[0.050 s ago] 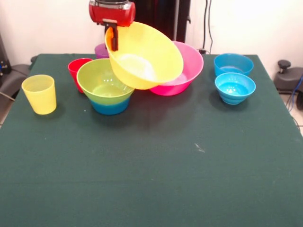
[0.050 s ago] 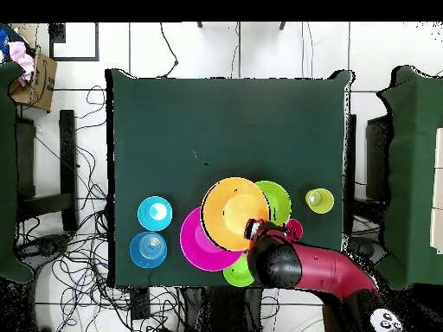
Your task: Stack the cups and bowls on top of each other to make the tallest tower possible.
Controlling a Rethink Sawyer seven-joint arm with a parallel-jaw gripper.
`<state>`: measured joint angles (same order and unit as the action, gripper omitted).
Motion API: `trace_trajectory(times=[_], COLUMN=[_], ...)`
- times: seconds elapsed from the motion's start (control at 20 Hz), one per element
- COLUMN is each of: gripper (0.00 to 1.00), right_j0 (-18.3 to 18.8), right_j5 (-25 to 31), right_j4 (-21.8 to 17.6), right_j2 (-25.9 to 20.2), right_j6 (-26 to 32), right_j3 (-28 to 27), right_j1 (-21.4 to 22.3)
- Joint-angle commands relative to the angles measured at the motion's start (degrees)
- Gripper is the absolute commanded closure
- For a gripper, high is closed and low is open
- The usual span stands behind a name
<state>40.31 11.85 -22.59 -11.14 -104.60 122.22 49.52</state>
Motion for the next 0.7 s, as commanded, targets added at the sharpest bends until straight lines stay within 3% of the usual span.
trace_trajectory(times=[0.05,0.35,0.7], gripper=[1.0,1.0,1.0], right_j0=[1.04,3.09,7.26], right_j5=[1.08,4.56,10.75], right_j4=[-3.69,-2.06,1.89], right_j2=[-5.78,-8.07,-12.78], right_j6=[1.53,2.79,5.15], right_j3=[-1.74,-0.58,2.86], right_j1=[-1.55,1.57,8.53])
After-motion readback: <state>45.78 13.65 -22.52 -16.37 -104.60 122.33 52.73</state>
